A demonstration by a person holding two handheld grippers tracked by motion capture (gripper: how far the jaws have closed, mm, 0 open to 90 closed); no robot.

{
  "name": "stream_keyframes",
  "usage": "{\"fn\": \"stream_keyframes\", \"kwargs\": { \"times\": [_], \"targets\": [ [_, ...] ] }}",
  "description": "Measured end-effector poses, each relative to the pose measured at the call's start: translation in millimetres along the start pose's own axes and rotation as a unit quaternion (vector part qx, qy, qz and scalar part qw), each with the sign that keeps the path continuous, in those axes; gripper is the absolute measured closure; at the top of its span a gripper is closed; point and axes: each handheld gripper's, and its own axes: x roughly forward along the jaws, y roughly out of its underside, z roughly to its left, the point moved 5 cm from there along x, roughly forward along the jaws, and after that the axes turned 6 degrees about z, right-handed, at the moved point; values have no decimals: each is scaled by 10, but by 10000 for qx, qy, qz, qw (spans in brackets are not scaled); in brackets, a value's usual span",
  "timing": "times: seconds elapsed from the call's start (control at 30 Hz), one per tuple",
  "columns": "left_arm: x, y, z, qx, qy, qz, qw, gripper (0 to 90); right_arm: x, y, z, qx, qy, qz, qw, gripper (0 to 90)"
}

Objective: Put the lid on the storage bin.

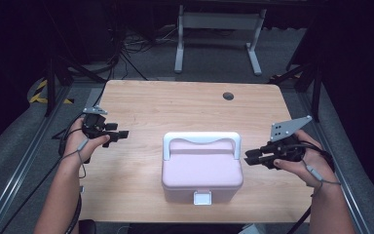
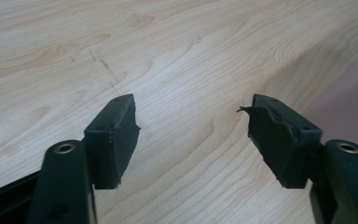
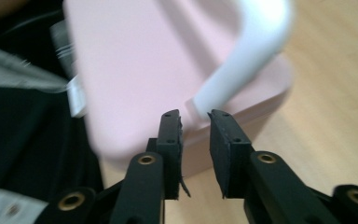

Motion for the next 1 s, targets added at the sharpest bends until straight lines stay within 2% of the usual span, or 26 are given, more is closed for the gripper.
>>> {"fn": "stream_keyframes", "kwargs": {
  "times": [0.07,0.13,0.3,0.4,0.5,0.6,0.63,0.83,1.0],
  "targets": [
    [-31,15,12,-11,-36,-114,9999,312,-31,-17,-109,62,314,-216,9993,644],
    [-59,42,31,24,-78,-115,9999,285,-60,-18,-209,128,563,-389,9976,605],
    [-89,93,58,29,-59,-125,9999,252,-135,5,-383,116,931,-622,9936,539],
    [-84,122,85,148,-90,-107,9998,224,-167,55,-479,221,1033,-652,9923,498],
    [-72,148,112,152,-125,-72,9998,223,-184,112,-590,305,1196,-683,9900,458],
    [-44,170,146,190,-171,-29,9997,227,-155,198,-707,444,1258,-613,9892,441],
    [-44,170,146,190,-171,-29,9997,228,-155,198,-707,444,1258,-613,9892,441],
    [42,223,195,271,-183,110,9994,230,-16,388,-958,776,1399,-389,9864,410],
    [97,250,214,187,-183,176,9995,224,121,522,-1123,985,1431,-249,9845,402]
  ]
}}
